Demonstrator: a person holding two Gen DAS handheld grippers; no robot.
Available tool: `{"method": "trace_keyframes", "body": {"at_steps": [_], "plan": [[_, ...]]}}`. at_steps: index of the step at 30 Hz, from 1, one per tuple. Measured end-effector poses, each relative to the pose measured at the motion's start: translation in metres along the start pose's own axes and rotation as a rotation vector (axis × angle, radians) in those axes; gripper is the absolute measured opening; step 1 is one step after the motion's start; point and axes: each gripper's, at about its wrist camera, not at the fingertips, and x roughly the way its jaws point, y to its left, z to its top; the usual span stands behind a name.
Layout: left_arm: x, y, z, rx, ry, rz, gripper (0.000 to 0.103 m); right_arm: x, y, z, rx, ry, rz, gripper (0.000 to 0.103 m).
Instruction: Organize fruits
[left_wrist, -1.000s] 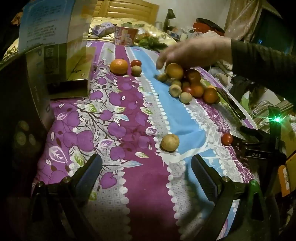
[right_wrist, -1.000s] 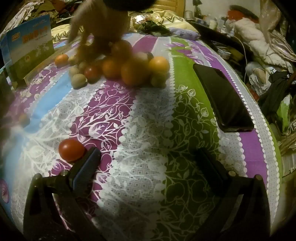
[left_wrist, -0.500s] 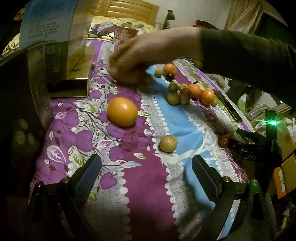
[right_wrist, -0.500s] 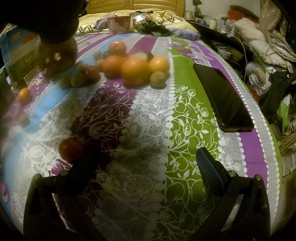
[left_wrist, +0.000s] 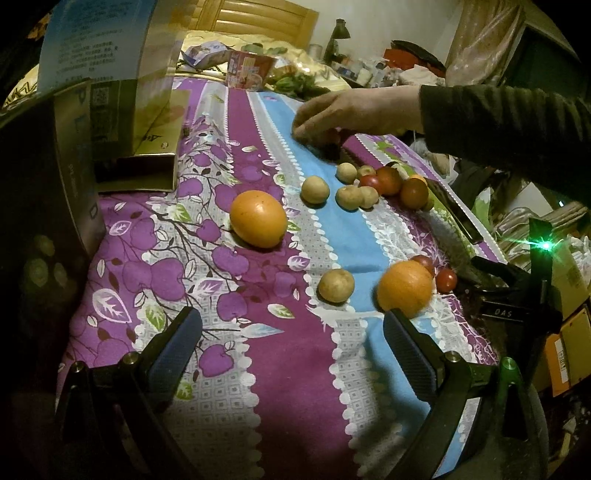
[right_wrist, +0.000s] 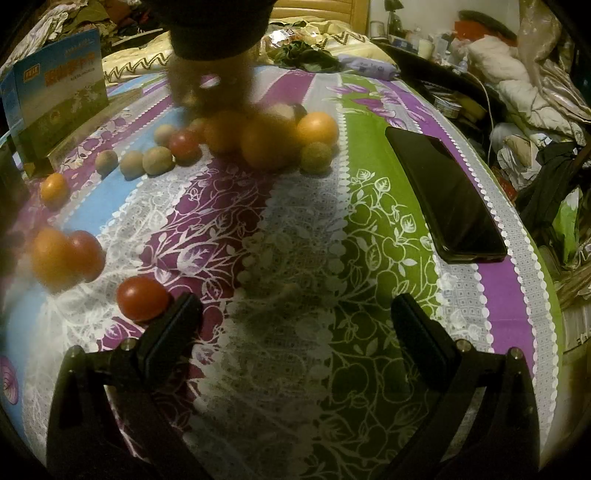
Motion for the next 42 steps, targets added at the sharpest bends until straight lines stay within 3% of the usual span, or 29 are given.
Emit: {"method": "trace_keyframes", "body": {"at_steps": [9,22,29,35,38,40,42], "plan": [[-0.002,0.003,0.001,-0.012,-0.006,-0.020,0.100,0.000,0.000,0.000,0.000,0.000,0.000,0.103],[0.001,-0.002,0.002,0.003,0.016,0.006,0.100,0.001,-0.002,0.001,0.000,0.001,-0.001,0.103],[-0.011,0.003,-0.002,-0.057,0.005,0.015,0.100,0.000,-0.001,-0.001,-0.002,0.002,-0.003,0.103],[-0.013,-0.013,0.000,-0.011,0.037,0.050,0.100,0.000,-0.001,-0.001,-0.002,0.001,-0.003,0.103],[-0.017,-0.022,0.014,0.029,-0.005,0.056,0.100,-0.001,0.000,-0.001,-0.004,0.001,-0.007,0.103],[-0.013,-0.021,0.024,0.022,-0.019,0.037,0.097,-0.002,0.001,-0.002,-0.006,0.000,-0.010,0.103],[0.000,-0.021,0.033,0.055,0.005,0.006,0.084,-0.002,0.003,-0.002,-0.009,0.007,-0.014,0.103]]}}
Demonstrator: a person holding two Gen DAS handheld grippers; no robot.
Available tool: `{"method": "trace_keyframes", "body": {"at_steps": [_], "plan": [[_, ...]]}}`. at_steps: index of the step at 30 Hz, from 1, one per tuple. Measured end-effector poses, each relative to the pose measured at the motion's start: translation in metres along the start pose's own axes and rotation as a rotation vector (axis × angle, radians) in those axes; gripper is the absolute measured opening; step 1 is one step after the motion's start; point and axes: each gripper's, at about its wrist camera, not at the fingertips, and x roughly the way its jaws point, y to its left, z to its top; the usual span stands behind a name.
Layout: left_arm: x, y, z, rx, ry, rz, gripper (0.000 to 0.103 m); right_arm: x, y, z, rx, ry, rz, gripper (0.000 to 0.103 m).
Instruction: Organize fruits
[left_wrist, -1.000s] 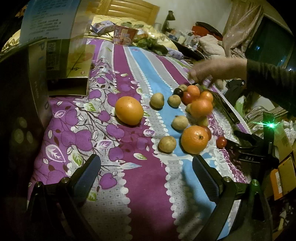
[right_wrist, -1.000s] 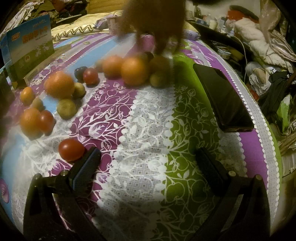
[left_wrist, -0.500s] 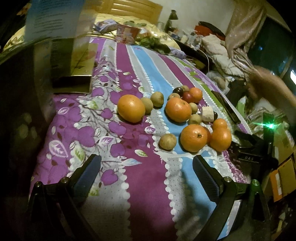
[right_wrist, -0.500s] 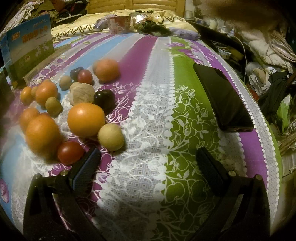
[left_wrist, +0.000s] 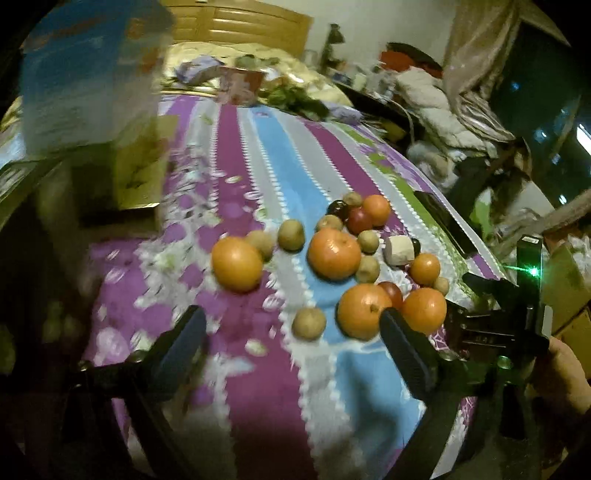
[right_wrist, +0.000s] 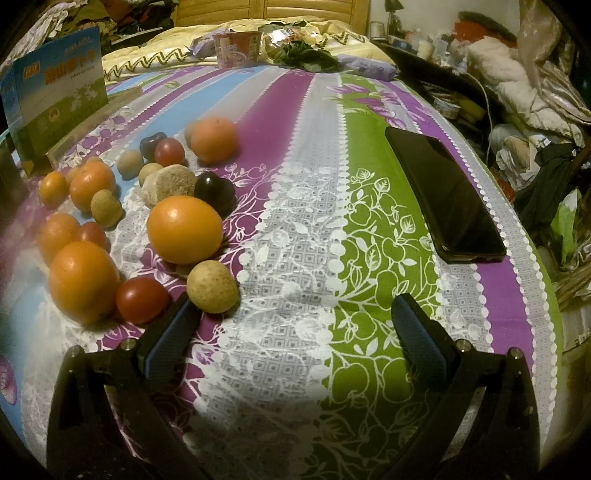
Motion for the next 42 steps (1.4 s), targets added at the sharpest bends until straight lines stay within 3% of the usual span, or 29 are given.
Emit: {"method": "trace_keyframes", "body": {"at_steps": [3,5,11,16,17,18,19,20,23,26,28,29,30,31,36,42], "plan": [[0.019,0.003,0.001,0.030,0.086,-0.027,0.057,0.000,-0.001,0.001,0.000,-0.004,-0.003,0.103],[0.025,0.003,-0.001,0.036,0.116,-0.033,0.046,0.001,-0.001,0.001,0.004,-0.004,0.005,0.103],[0.032,-0.003,-0.003,0.064,0.132,-0.033,0.045,0.001,0.004,0.001,0.001,-0.003,0.002,0.103],[0.035,-0.014,-0.005,0.102,0.125,0.016,0.045,0.001,-0.006,0.004,0.018,0.022,0.026,0.103],[0.035,-0.016,-0.005,0.110,0.123,0.035,0.042,0.000,-0.008,0.005,0.018,0.035,0.041,0.103],[0.035,-0.018,-0.005,0.113,0.120,0.051,0.029,-0.004,-0.009,0.008,0.017,0.039,0.073,0.098],[0.035,-0.018,-0.004,0.112,0.119,0.049,0.025,-0.008,-0.011,0.008,0.015,0.032,0.089,0.093],[0.035,-0.019,-0.004,0.108,0.118,0.045,0.023,-0.014,-0.011,0.007,0.015,0.005,0.096,0.087],[0.031,-0.019,-0.005,0.090,0.106,0.063,0.023,-0.040,-0.009,-0.002,-0.007,-0.119,0.096,0.088],[0.023,-0.016,-0.008,0.067,0.091,0.084,0.023,-0.053,-0.007,-0.005,0.006,-0.162,0.155,0.087],[0.017,-0.012,-0.010,0.053,0.086,0.094,0.023,-0.042,0.003,-0.004,-0.045,-0.120,0.132,0.066],[0.015,-0.011,-0.011,0.050,0.087,0.099,0.023,-0.035,0.004,-0.003,-0.046,-0.079,0.140,0.047],[0.013,-0.009,-0.013,0.047,0.087,0.102,0.023,-0.025,0.004,-0.002,-0.032,-0.032,0.172,0.036],[0.012,-0.008,-0.013,0.044,0.087,0.104,0.023,-0.024,0.002,-0.001,0.003,-0.028,0.228,0.034],[0.017,-0.007,-0.013,0.035,0.091,0.096,0.023,-0.017,0.003,0.005,0.014,-0.012,0.302,0.037],[0.022,-0.009,-0.013,0.032,0.098,0.085,0.023,-0.014,0.013,0.008,-0.056,-0.014,0.268,0.038]]}}
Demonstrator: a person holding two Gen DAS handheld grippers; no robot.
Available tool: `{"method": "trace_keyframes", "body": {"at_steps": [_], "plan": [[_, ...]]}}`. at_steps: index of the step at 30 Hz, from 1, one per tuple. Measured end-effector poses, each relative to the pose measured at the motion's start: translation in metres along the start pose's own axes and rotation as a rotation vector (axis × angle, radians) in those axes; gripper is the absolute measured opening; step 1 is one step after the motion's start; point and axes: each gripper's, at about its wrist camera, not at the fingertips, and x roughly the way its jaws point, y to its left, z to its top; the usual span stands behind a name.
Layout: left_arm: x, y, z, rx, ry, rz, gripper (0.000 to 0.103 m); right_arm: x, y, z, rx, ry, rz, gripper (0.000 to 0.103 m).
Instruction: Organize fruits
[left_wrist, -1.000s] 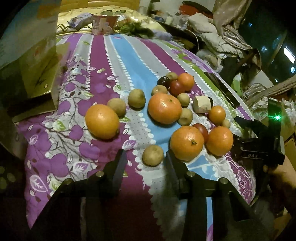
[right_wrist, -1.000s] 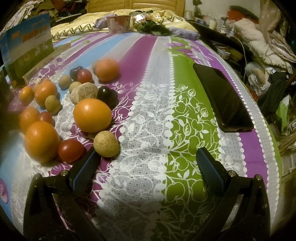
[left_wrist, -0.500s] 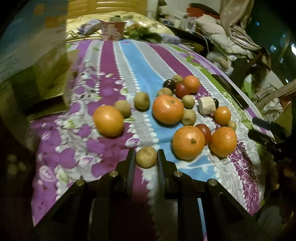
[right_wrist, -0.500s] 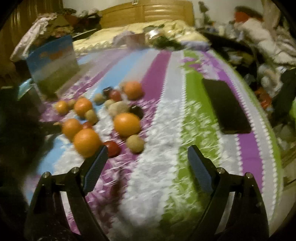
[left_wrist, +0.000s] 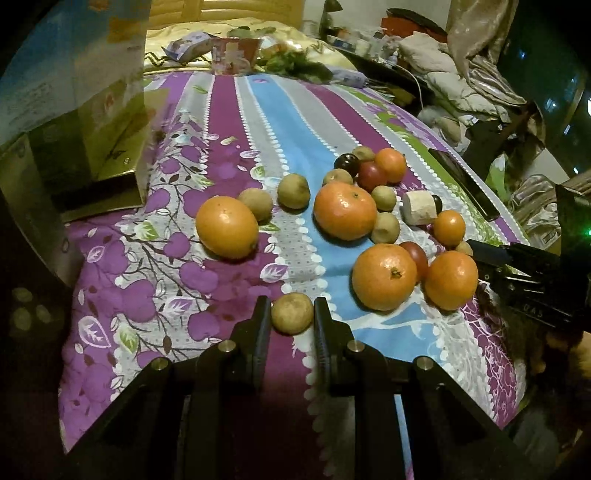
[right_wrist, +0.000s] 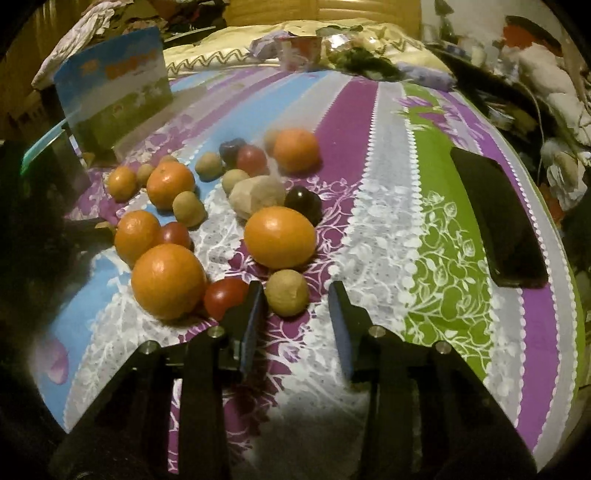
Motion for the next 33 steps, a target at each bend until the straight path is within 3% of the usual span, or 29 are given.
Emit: {"method": "trace_keyframes", "body": {"at_steps": [3,7,14,17,23,33], "plan": [[0.002,0.000,0.000,-0.002,0.000,0.000,0.023,0.003,0.001,-0.001,-0.012,0.000,-0.013,0.038],[0.002,-0.002,0.001,0.004,-0.002,0.007,0.023,0.001,0.000,-0.003,0.001,-0.006,-0.033,0.024],[-0.025,-0.007,0.007,0.013,-0.048,0.049,0.023,-0.034,0.006,0.007,0.099,-0.074,-0.075,0.024],[-0.055,-0.007,0.017,0.009,-0.100,0.076,0.023,-0.054,0.016,0.018,0.146,-0.108,-0.073,0.024],[-0.131,0.010,0.039,-0.029,-0.221,0.173,0.023,-0.080,0.060,0.050,0.099,-0.158,-0.075,0.024],[-0.236,0.105,0.038,-0.240,-0.276,0.363,0.023,-0.086,0.159,0.108,0.054,-0.186,0.058,0.024]]}}
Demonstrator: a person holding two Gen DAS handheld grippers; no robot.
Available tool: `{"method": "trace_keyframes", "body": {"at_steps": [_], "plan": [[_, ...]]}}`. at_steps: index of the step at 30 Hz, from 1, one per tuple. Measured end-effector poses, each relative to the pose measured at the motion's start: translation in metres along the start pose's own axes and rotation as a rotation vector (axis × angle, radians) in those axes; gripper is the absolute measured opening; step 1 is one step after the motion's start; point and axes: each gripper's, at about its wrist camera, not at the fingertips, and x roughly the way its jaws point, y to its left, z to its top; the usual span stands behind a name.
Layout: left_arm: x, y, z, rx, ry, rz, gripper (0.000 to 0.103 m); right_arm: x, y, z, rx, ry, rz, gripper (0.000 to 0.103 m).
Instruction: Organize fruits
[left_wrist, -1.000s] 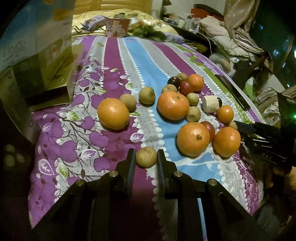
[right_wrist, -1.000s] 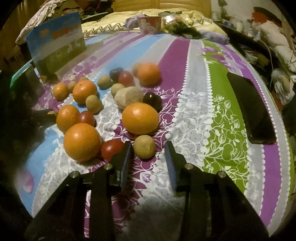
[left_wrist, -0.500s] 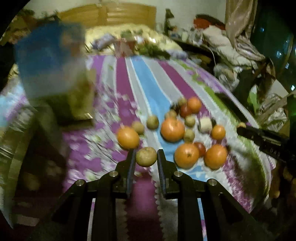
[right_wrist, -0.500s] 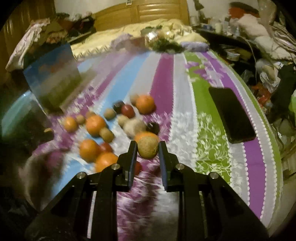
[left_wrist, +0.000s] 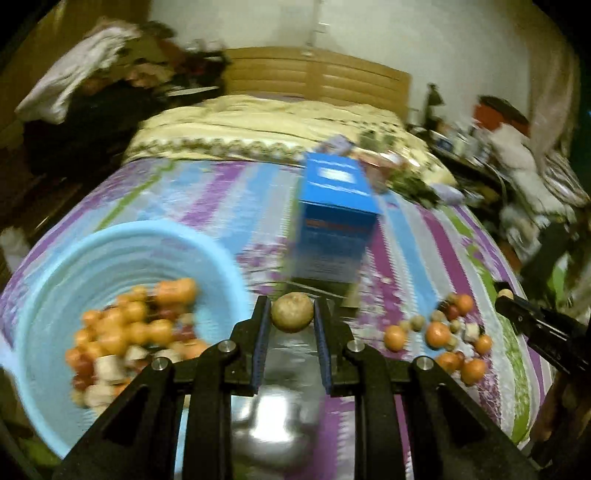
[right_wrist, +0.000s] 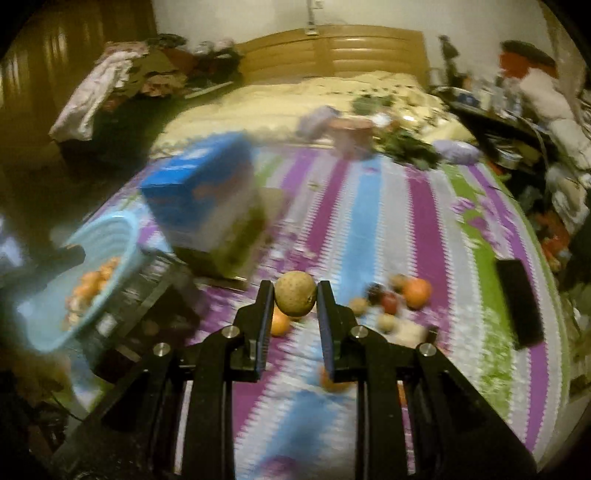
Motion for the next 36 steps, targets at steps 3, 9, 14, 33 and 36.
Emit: {"method": "trace_keyframes", "body": {"at_steps": [3,9,14,33,36], "plan": [[-0.017,0.039,0.005,-0.050,-0.008,0.054,0.023,0.008,0.037,0.011,-0.022,0.017,0.067,0.024],[-0.032,0.099,0.005,-0.129,0.013,0.128,0.023,0.030,0.114,0.034,-0.082,0.053,0.186,0.024],[-0.037,0.146,0.004,-0.201,0.032,0.177,0.023,0.043,0.164,0.049,-0.134,0.083,0.245,0.024],[-0.011,0.225,-0.018,-0.307,0.193,0.197,0.023,0.094,0.254,0.044,-0.269,0.347,0.295,0.024],[-0.010,0.227,-0.020,-0.306,0.197,0.195,0.023,0.094,0.256,0.045,-0.267,0.347,0.292,0.024]]}}
